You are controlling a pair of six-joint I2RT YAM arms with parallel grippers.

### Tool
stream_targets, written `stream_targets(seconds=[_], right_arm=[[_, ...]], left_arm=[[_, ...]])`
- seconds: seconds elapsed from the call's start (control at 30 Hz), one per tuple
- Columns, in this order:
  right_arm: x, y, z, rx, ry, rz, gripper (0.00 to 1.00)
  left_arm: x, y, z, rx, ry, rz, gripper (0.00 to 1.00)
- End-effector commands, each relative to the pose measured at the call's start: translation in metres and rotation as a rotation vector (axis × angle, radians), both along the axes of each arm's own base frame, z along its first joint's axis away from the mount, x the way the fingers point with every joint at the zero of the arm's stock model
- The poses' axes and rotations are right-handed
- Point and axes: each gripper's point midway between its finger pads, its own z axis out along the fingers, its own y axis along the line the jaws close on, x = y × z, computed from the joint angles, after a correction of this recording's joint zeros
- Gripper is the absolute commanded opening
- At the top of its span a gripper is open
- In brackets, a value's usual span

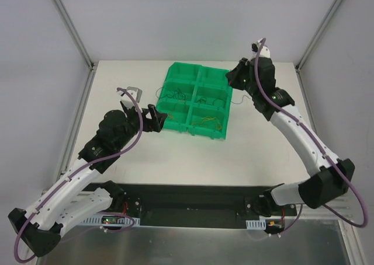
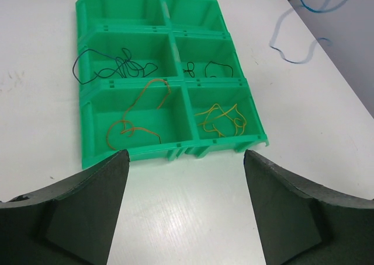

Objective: Untangle the cables

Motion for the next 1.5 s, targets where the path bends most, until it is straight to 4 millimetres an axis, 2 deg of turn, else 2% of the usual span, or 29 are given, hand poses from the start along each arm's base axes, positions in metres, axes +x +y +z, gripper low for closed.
stream_targets(seconds=[0.0, 0.07, 0.1, 0.17, 0.33, 0.53, 0.77, 0.87, 0.97, 1.1, 1.3, 1.47], right_arm=[[0.049, 0.003, 0.025, 0.079, -0.045, 0.002, 0.00], [0.069, 0.008, 0.020, 0.118, -0.019, 0.019, 0.00], [0.081, 0.010, 0.010, 0.130, 0.009, 0.019, 0.00], [0.099, 0.012, 0.007, 0.166, 0.017, 0.019, 0.00], [0.138, 0.024, -0.012, 0.273, 0.078, 0.044, 0.00], [0.159, 0.036, -0.037, 0.311, 0.122, 0.057, 0.00], [0.178, 0.034, -0.079, 0.319, 0.191, 0.017, 0.02], [0.182, 0.031, -0.100, 0.297, 0.249, -0.015, 0.11], [0.185, 0.036, -0.109, 0.224, 0.283, 0.036, 0.20], [0.183, 0.030, -0.113, 0.119, 0.323, 0.057, 0.38], [0.151, 0.008, -0.108, -0.022, 0.309, 0.027, 0.55], [0.124, 0.002, -0.125, -0.113, 0.352, 0.060, 0.62]], left_arm=[[-0.003, -0.006, 0.028, -0.050, -0.074, -0.041, 0.79], [-0.003, -0.005, 0.030, -0.053, -0.079, -0.040, 0.79], [-0.003, -0.004, 0.031, -0.055, -0.081, -0.040, 0.79], [-0.004, -0.004, 0.031, -0.054, -0.083, -0.039, 0.79], [-0.005, -0.002, 0.035, -0.056, -0.096, -0.035, 0.79], [-0.005, 0.001, 0.036, -0.056, -0.104, -0.025, 0.79], [-0.006, 0.000, 0.037, -0.060, -0.105, -0.032, 0.79], [-0.006, 0.000, 0.036, -0.056, -0.105, -0.029, 0.79], [-0.005, 0.000, 0.035, -0.055, -0.104, -0.031, 0.79], [-0.003, 0.000, 0.033, -0.049, -0.099, -0.023, 0.79], [-0.003, -0.002, 0.030, -0.043, -0.090, -0.030, 0.79], [-0.002, -0.007, 0.027, -0.048, -0.072, -0.049, 0.79]])
